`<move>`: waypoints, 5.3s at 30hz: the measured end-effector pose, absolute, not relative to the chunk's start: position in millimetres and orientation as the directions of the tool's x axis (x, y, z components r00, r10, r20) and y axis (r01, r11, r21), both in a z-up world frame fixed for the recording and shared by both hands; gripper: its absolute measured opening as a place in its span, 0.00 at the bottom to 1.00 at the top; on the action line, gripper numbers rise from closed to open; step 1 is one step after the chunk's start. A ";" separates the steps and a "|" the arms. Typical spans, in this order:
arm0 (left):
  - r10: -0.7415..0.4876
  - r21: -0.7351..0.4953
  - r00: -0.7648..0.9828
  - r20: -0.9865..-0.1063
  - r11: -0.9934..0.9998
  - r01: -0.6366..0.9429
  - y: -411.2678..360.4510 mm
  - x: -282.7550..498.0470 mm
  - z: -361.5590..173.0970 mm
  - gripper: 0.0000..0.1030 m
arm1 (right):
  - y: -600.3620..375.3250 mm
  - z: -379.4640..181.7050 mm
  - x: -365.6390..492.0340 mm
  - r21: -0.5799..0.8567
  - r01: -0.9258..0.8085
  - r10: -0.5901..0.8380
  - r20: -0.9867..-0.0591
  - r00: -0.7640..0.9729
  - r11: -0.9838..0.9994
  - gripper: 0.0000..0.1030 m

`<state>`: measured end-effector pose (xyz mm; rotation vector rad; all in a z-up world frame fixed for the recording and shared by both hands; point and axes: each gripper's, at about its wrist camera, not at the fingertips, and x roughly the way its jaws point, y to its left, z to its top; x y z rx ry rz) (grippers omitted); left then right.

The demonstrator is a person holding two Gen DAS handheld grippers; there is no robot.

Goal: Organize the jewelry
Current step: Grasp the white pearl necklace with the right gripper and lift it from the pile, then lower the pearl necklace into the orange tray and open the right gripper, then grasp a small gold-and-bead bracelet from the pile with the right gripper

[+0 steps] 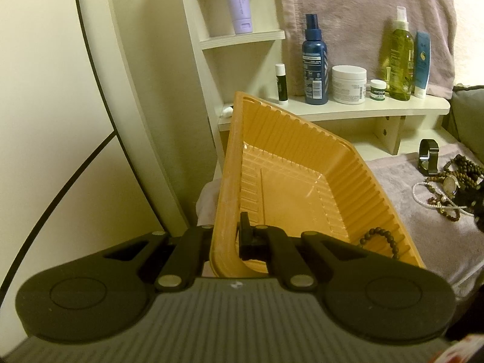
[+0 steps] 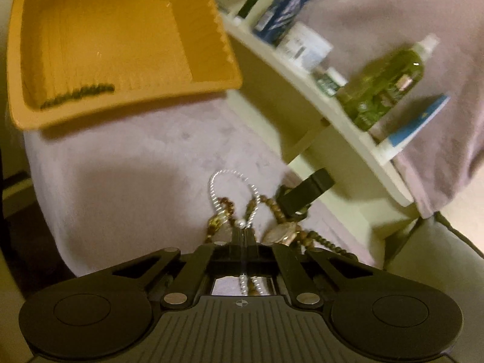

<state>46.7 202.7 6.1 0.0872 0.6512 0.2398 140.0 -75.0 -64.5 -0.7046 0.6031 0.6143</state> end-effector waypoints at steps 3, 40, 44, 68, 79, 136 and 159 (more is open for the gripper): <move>0.248 0.154 0.769 -0.589 0.969 -0.194 202.8 46.5 6.1 0.03 | -82.6 -43.1 138.6 -0.367 -0.658 0.331 -0.644 0.690 0.658 0.00; 0.240 0.127 0.774 -0.586 0.971 -0.204 205.9 46.7 8.7 0.04 | -63.6 -91.3 149.0 -0.533 -0.789 0.298 -0.733 0.611 0.307 0.11; 0.239 0.125 0.774 -0.587 0.971 -0.204 206.5 46.7 9.3 0.04 | -64.1 -93.6 149.4 -0.530 -0.792 0.311 -0.731 0.607 0.302 0.11; 0.237 0.119 0.780 -0.579 0.971 -0.207 207.1 46.2 10.4 0.04 | -95.3 8.4 144.1 -0.223 -0.717 0.529 -0.538 0.656 0.661 0.02; 0.233 0.119 0.784 -0.575 0.972 -0.202 208.1 46.4 12.6 0.04 | -79.0 75.3 147.4 -0.100 -0.745 0.656 -0.407 0.635 0.659 0.02; 0.237 0.123 0.776 -0.584 0.971 -0.204 203.1 44.7 14.6 0.05 | -94.0 -43.2 113.3 -0.155 -0.603 0.420 -0.585 0.694 0.782 0.01; 0.245 0.126 0.764 -0.597 0.969 -0.212 204.6 46.0 11.8 0.04 | -85.7 -85.4 156.8 0.019 -0.563 0.429 -0.669 0.606 0.826 0.24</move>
